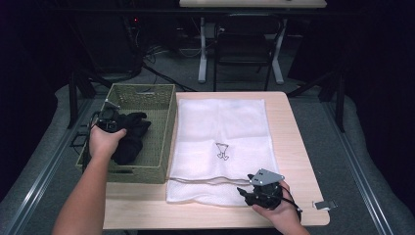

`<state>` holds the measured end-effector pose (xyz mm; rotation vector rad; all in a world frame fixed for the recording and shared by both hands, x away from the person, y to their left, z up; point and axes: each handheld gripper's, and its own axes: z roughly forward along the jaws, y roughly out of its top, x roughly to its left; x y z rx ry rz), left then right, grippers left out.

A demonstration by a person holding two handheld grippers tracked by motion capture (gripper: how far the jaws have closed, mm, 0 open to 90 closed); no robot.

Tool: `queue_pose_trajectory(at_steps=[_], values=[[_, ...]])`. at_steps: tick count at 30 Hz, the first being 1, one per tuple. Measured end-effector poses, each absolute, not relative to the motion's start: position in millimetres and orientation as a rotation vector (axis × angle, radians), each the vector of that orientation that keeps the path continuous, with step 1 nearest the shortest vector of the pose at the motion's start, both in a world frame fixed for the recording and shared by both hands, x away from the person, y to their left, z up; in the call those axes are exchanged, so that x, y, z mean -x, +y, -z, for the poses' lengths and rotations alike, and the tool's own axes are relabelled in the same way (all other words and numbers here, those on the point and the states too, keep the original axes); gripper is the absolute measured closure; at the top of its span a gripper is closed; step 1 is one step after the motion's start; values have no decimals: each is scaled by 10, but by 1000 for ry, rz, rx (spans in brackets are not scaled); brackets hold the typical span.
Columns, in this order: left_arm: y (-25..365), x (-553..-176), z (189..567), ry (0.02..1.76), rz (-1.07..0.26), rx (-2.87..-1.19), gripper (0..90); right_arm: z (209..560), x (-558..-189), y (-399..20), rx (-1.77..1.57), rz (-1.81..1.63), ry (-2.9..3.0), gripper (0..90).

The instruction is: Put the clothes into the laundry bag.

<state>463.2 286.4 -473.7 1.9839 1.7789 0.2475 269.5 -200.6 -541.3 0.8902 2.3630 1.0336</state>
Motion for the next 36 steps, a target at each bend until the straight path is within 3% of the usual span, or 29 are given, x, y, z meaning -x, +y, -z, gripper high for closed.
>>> queue_pose_trajectory(at_steps=[36], values=[[2722, -4476, 4157, 1625, -352, -1987, 728, 5414, -2695, -2006, -890, -1036, 2360, 406]])
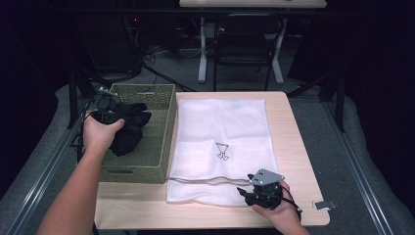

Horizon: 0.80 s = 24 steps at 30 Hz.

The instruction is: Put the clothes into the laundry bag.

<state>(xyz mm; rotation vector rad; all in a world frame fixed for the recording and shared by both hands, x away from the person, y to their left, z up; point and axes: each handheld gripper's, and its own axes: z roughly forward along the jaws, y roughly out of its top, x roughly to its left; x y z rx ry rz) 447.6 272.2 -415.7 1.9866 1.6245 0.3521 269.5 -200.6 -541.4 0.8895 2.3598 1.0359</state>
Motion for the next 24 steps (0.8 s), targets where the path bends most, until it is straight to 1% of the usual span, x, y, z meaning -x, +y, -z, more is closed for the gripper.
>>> queue_pose_trajectory(at_steps=[24], values=[[2617, -4243, 3859, 1497, -382, -2012, 728, 5403, -2686, -2003, -858, -1042, 2354, 417]])
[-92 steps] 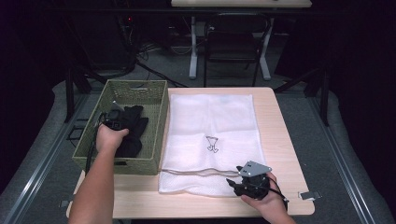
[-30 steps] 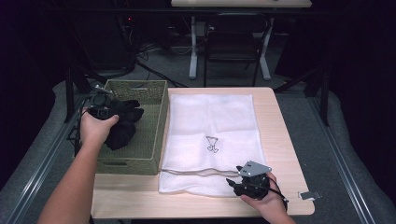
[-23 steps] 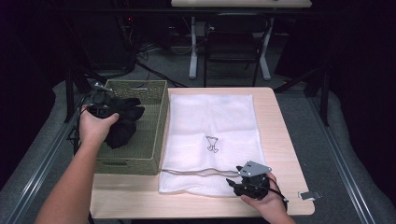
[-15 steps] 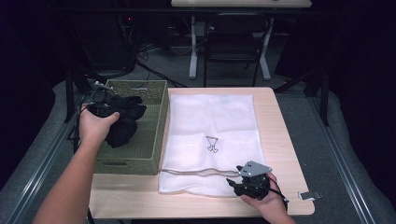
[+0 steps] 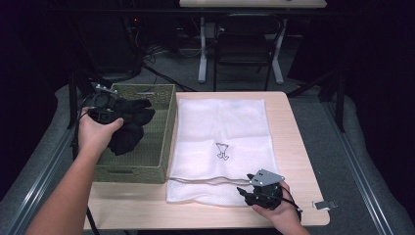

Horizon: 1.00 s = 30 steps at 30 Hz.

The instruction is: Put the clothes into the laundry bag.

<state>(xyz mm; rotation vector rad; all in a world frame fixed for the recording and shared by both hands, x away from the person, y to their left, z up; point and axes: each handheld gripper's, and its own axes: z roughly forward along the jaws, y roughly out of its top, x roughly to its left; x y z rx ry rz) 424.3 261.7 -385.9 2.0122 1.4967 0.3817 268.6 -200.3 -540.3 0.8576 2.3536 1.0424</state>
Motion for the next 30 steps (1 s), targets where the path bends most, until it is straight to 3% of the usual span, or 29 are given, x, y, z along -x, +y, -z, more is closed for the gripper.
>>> queue_pose_trajectory(at_steps=[21, 30], values=[[2613, -4063, 3755, 1447, -399, -2017, 728, 5400, -2679, -1995, -853, -1041, 2346, 418], [2601, -3941, 3686, 1406, -387, -2018, 728, 5294, -2631, -1959, -831, -1078, 2321, 471]])
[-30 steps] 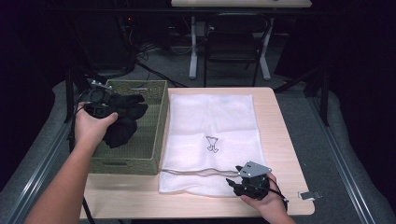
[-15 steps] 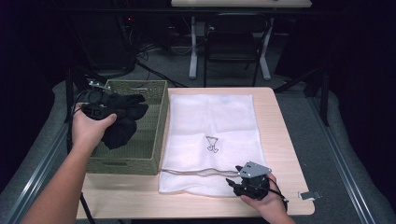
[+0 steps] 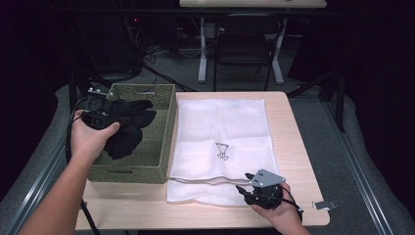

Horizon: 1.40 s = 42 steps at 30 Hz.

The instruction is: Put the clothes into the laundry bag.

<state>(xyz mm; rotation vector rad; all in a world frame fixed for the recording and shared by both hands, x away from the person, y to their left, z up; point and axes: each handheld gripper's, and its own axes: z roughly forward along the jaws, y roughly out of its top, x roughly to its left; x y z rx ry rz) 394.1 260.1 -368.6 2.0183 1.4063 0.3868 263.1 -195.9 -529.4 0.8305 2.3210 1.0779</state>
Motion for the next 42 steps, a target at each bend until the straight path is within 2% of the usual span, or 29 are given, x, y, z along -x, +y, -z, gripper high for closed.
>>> queue_pose_trajectory(at_steps=[3, 15, 20, 34, 42], values=[[2604, -3909, 3657, 1395, -384, -2020, 728, 5251, -2634, -1941, -833, -1081, 2319, 506], [2631, -3811, 3580, 1369, -391, -2014, 728, 4934, -2805, -1918, -857, -1125, 2297, 508], [2635, -3804, 3576, 1372, -391, -2021, 728, 4872, -2910, -1879, -865, -1133, 2290, 565], [2600, -3751, 3566, 1354, -382, -2032, 728, 4906, -3238, -1824, -897, -1147, 2286, 656], [2532, -3684, 3544, 1327, -375, -2041, 728, 4970, -3283, -1813, -880, -1162, 2296, 672]])
